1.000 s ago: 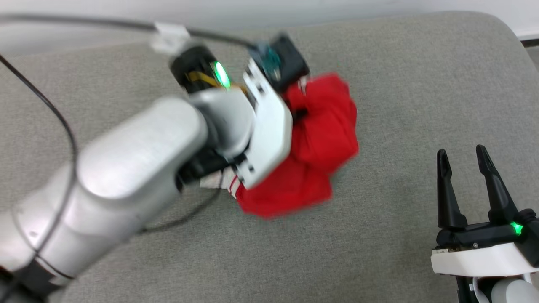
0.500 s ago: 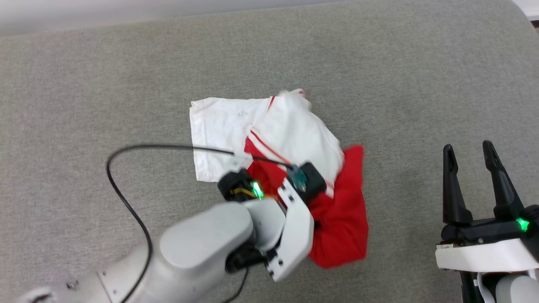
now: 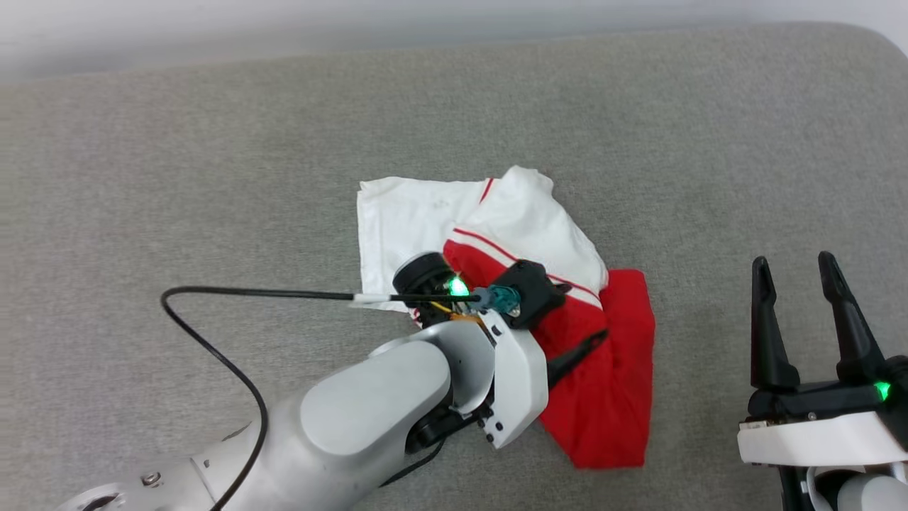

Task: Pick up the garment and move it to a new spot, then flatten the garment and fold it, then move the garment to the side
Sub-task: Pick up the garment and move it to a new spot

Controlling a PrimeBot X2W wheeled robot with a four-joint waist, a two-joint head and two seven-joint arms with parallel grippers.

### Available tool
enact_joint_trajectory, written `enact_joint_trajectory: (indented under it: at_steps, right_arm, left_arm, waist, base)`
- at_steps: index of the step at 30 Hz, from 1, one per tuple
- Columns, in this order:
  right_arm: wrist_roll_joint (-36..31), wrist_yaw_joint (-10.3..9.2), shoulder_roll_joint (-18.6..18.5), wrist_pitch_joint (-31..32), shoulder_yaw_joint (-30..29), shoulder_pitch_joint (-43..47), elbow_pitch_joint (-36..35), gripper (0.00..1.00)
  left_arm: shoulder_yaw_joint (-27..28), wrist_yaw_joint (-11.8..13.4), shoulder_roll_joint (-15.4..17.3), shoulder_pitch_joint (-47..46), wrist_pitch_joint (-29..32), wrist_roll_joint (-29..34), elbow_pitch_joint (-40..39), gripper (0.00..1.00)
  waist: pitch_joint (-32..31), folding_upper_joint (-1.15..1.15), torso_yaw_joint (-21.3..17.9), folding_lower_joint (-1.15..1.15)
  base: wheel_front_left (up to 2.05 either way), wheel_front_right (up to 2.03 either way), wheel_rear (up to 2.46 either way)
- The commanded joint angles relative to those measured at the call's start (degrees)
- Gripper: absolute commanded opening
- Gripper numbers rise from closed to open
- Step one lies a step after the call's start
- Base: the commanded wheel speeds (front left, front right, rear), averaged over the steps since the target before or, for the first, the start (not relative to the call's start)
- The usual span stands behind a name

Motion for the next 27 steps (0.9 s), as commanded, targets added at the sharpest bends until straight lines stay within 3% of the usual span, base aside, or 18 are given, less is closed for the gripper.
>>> enact_joint_trajectory:
  at_steps: [1, 5, 8, 12, 16, 20, 27]
  right_arm:
    - [-0.77, -0.04, 0.08, -0.14, -0.08, 0.88, 0.09, 1.00]
    - [-1.22, -0.04, 0.08, -0.14, -0.14, 2.01, 0.13, 1.00]
    - [-1.52, -0.04, 0.08, -0.14, -0.33, 2.70, 0.19, 1.00]
    - [-1.68, -0.04, 0.07, -0.14, -0.37, 3.03, 0.18, 1.00]
    - [-1.77, -0.04, 0.08, -0.14, -0.48, 3.42, 0.18, 1.00]
    - [-1.80, -0.04, 0.08, -0.14, -0.32, 3.78, 0.45, 1.00]
    - [-1.73, -0.04, 0.07, -0.14, -0.38, 4.60, 0.98, 1.00]
  left_arm:
    - [1.40, 1.43, -0.64, -0.02, -4.47, 1.26, 0.57, 1.00]
    - [4.23, 6.21, -0.95, 0.62, -13.11, 4.27, 1.24, 1.00]
    - [6.80, 11.81, -0.48, 1.50, -19.05, 6.95, 1.78, 1.00]
    - [10.99, 19.34, 0.90, 4.02, -21.53, 10.60, 1.13, 1.00]
    - [19.33, 25.20, 2.09, 8.71, -21.84, 14.56, -4.72, 1.00]
    - [27.91, 29.05, 3.85, 16.58, -21.75, 19.16, -10.34, 1.00]
    - [38.93, 30.82, 4.24, 28.28, -21.76, 23.49, -14.48, 1.00]
  waist:
    - [-1.75, 0.00, 1.50, 0.00]
    - [-3.58, 0.00, 3.21, 0.00]
    - [-4.59, 0.00, 4.41, 0.00]
    - [-5.30, 0.00, 5.85, 0.00]
    - [-5.64, 0.00, 6.97, 0.00]
    - [-6.34, 0.00, 7.67, 0.00]
    - [-8.08, 0.00, 8.32, 0.00]
  base:
    - [0.00, 0.00, 0.00]
    - [0.00, 0.00, 0.00]
    - [0.00, 0.00, 0.00]
    - [0.00, 0.00, 0.00]
    - [0.00, 0.00, 0.00]
    - [0.00, 0.00, 0.00]
    - [0.00, 0.00, 0.00]
